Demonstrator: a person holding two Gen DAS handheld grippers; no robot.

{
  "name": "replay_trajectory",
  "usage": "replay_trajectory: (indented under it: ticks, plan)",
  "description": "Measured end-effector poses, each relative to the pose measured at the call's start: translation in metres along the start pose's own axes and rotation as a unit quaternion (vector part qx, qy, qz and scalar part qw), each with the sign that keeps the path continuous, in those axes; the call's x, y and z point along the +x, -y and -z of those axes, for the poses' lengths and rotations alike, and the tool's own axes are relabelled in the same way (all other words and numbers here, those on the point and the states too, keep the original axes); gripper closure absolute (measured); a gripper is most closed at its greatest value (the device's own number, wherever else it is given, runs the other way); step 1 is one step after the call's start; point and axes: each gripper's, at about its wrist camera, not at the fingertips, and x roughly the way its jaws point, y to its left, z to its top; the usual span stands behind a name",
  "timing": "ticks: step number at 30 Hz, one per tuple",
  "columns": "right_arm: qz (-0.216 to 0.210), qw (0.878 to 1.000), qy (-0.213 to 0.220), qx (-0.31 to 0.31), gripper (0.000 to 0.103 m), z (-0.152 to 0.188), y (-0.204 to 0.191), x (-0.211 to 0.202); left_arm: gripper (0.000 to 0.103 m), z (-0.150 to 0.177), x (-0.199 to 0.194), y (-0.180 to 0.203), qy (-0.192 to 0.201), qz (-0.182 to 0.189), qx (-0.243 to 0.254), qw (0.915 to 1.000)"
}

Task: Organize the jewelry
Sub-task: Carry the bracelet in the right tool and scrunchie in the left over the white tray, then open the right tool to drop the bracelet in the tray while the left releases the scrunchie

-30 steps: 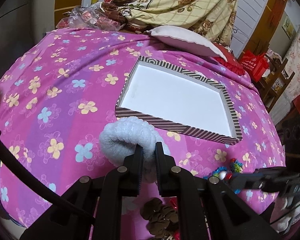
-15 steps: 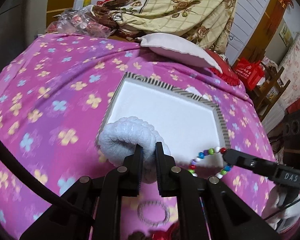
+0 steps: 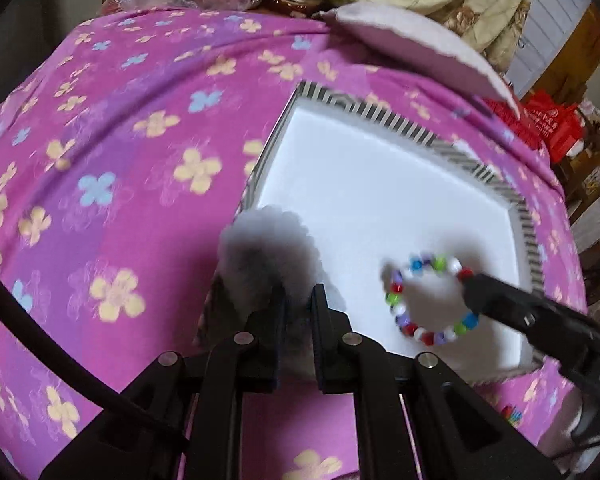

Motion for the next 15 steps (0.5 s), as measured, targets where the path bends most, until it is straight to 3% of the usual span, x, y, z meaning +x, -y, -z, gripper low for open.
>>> replay_trajectory:
  ticks: [9, 15]
  plan:
    - [0.018, 0.999, -0.027, -0.021, 0.093, 0.007, -0.019, 0.033, 0.103, 0.029, -0.017, -0.009, -0.007, 0.004, -0.007, 0.9999]
    - [0.024, 0.999, -0.029, 0.002, 0.089, 0.01, -0.011, 0.041, 0.103, 0.037, -0.029, -0.012, 0.005, -0.003, -0.016, 0.9999]
